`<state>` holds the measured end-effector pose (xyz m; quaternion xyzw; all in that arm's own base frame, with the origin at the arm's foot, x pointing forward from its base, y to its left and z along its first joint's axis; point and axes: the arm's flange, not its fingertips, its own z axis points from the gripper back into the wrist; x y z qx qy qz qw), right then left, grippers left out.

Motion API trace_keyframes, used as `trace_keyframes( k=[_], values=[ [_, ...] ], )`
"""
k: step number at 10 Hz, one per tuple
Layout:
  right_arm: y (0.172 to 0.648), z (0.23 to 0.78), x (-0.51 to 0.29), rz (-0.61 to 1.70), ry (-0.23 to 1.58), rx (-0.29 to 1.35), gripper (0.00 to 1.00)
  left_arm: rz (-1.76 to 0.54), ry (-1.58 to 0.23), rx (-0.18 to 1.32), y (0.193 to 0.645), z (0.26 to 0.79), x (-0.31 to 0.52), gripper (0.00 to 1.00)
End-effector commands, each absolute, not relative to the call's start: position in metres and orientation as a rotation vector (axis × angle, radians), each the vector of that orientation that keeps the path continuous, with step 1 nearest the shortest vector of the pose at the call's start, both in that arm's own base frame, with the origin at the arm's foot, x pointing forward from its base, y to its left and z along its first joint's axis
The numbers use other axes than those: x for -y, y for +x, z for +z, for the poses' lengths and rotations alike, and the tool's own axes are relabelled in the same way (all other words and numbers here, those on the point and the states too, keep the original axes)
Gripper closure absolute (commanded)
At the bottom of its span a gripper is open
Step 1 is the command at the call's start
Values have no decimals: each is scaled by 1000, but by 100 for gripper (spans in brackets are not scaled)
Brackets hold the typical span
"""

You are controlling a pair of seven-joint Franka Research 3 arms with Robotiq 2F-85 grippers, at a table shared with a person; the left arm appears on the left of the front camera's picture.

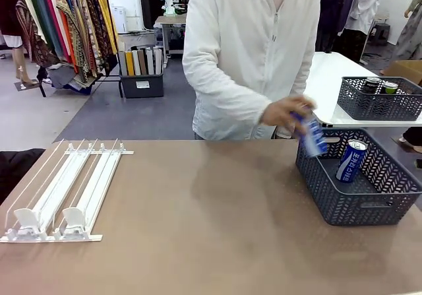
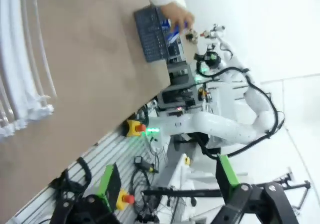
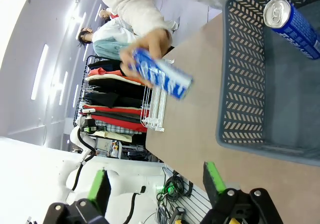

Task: Retrieve and store the cans from the dispenser.
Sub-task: Pick up one can from the Automatic Can Dispenser and place it in the middle of the table.

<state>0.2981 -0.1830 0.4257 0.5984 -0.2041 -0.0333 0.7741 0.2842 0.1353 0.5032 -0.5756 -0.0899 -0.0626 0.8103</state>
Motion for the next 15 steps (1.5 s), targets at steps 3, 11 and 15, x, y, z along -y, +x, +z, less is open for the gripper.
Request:
trace_keyframes(
  k=[3,11,15],
  values=[
    [298,428,185,-52,1294,444,0,-127,-1208,245,278,524,-136,0],
    [298,428,185,-52,1294,444,0,-127,-1208,245,278,524,-136,0],
    [298,428,185,-52,1294,444,0,-127,-1208,245,278,524,-136,0]
  ],
)
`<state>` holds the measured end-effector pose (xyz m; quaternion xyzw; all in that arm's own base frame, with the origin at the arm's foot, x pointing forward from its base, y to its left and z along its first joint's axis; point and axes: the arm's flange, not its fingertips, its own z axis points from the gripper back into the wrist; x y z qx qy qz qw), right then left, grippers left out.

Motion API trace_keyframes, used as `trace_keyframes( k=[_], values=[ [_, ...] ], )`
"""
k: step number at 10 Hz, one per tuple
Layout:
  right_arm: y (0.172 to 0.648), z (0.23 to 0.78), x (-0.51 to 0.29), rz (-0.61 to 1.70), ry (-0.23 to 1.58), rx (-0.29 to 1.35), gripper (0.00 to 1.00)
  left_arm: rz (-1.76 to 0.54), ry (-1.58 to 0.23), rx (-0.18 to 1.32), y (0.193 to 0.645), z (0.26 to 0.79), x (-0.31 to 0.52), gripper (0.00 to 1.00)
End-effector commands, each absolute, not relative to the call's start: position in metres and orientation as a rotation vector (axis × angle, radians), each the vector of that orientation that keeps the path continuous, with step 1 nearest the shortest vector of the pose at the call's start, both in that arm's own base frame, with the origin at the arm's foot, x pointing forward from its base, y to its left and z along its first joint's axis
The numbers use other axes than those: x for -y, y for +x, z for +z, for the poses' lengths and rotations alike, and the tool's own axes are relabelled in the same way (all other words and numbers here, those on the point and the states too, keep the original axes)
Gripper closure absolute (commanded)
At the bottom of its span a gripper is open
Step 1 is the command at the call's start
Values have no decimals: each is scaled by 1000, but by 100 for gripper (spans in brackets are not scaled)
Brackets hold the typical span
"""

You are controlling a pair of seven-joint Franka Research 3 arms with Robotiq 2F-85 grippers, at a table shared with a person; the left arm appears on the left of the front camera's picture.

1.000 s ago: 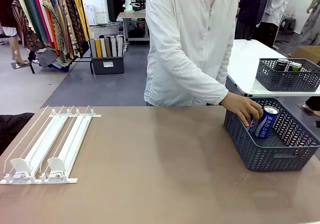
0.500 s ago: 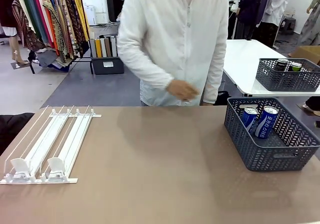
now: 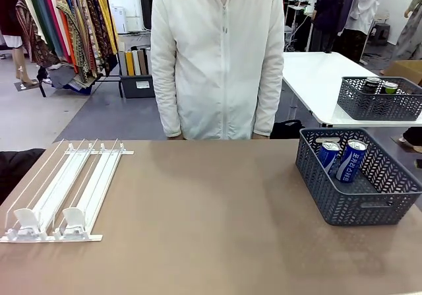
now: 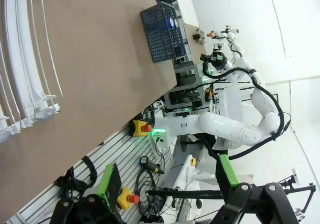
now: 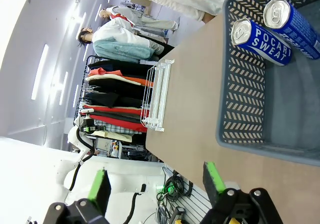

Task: Retrieve and store the cans from the dispenser.
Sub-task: Pick up one can from the Automatic Can Dispenser and place it in the middle of the table.

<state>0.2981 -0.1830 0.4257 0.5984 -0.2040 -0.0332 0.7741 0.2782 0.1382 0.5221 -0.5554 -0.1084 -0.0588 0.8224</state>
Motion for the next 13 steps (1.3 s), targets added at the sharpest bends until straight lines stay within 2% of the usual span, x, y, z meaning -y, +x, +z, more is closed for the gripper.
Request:
trace_keyframes(
  k=[1,13],
  values=[
    [298,428,185,-52,1294,444,0,-127,-1208,245,278,524,-136,0],
    [298,428,185,-52,1294,444,0,-127,-1208,245,278,524,-136,0]
  ],
)
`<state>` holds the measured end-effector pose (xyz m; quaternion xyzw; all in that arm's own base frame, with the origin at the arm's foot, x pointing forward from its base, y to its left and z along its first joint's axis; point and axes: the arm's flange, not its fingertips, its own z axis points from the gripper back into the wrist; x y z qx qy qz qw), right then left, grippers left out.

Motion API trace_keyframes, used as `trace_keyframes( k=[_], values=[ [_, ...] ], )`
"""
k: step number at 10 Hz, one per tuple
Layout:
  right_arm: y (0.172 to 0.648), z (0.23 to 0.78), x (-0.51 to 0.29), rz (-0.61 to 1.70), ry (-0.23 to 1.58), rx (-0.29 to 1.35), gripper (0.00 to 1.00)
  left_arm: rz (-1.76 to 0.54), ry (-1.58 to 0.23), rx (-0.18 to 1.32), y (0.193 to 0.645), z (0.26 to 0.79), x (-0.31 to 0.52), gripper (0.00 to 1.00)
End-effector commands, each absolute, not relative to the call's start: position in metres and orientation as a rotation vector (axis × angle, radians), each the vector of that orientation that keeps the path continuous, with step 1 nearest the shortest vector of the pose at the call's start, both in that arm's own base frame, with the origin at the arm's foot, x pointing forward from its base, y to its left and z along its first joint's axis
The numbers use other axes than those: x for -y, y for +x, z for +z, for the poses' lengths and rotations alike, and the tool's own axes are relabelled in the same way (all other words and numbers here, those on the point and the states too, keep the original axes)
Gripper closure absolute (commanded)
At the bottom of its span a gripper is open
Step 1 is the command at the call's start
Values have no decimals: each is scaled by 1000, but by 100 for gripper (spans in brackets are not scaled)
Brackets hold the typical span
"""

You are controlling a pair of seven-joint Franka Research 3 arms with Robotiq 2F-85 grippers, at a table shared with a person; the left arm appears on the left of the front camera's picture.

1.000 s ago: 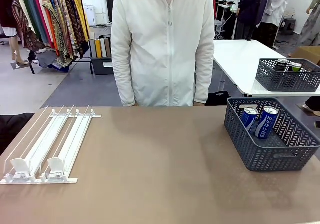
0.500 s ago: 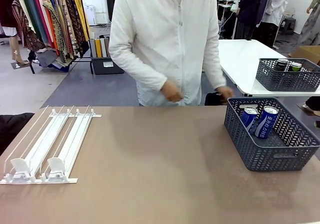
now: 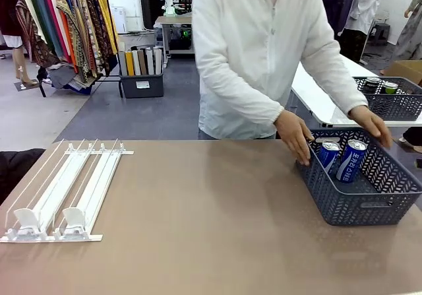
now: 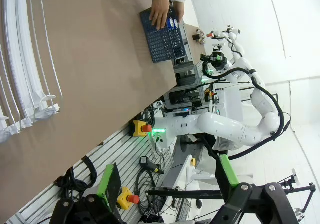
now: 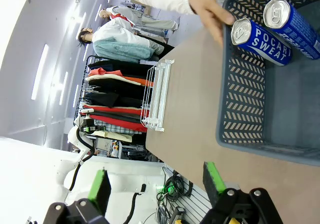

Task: Retrieve and store the cans from the dispenser.
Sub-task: Pick up one can from the Automatic Can Dispenser and place it in the middle of the table.

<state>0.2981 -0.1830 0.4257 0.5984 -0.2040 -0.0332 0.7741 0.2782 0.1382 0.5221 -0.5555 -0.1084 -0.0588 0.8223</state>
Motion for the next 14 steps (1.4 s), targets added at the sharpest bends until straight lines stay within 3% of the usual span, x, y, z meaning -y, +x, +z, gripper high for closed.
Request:
trace_keyframes(
  k=[1,14],
  values=[
    [298,428,185,-52,1294,444,0,-127,-1208,245,278,524,-136,0],
    [298,428,185,-52,1294,444,0,-127,-1208,245,278,524,-136,0]
  ],
)
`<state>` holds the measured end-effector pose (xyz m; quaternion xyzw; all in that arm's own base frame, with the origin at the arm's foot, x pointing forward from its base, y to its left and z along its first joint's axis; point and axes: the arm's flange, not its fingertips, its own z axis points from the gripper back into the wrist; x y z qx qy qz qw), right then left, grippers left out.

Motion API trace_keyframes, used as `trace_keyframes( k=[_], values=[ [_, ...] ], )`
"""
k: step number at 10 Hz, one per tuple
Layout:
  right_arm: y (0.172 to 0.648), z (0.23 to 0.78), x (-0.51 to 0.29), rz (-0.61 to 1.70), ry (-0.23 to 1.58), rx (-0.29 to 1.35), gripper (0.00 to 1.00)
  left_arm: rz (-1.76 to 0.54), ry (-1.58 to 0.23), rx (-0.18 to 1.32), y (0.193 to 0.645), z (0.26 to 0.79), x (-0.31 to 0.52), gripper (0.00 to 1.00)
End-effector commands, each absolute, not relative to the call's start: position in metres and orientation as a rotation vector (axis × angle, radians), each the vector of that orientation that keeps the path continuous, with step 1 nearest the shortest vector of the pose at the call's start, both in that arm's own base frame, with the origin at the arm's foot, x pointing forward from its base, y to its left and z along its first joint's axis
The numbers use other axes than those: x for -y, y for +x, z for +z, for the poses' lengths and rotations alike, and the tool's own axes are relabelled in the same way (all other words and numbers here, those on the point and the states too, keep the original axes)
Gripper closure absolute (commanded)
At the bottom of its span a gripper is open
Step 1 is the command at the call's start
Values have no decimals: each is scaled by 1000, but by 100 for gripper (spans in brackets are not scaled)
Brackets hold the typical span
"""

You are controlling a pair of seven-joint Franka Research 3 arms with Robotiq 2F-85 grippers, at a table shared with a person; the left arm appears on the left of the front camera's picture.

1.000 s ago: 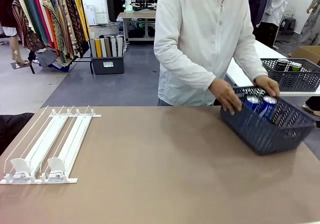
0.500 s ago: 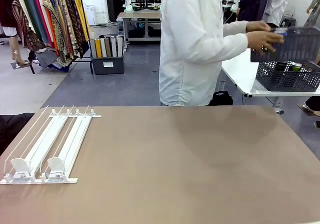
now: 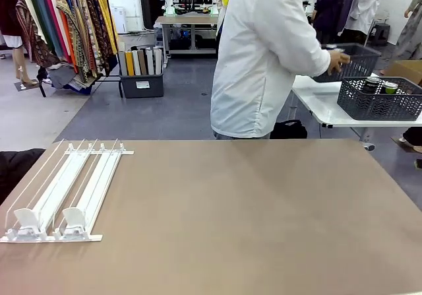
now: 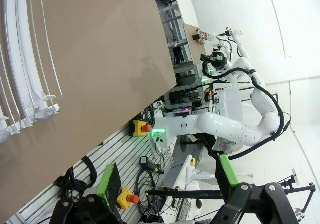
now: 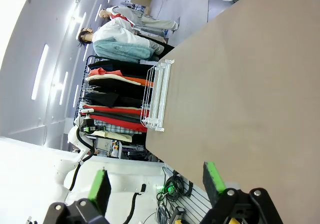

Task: Retrieve and store the cans from the dispenser.
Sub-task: Pick up one can from the Automatic Can Dispenser and place it in the middle of the table.

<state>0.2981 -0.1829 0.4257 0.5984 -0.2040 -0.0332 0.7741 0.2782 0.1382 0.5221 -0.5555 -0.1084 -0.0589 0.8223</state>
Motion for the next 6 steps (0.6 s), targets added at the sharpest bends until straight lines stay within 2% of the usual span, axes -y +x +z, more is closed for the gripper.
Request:
trace_keyframes(
  k=[1,6],
  values=[
    [298,428,185,-52,1294,444,0,-127,-1208,245,278,524,-136,0],
    [298,428,185,-52,1294,444,0,-127,-1208,245,278,524,-136,0]
  ],
)
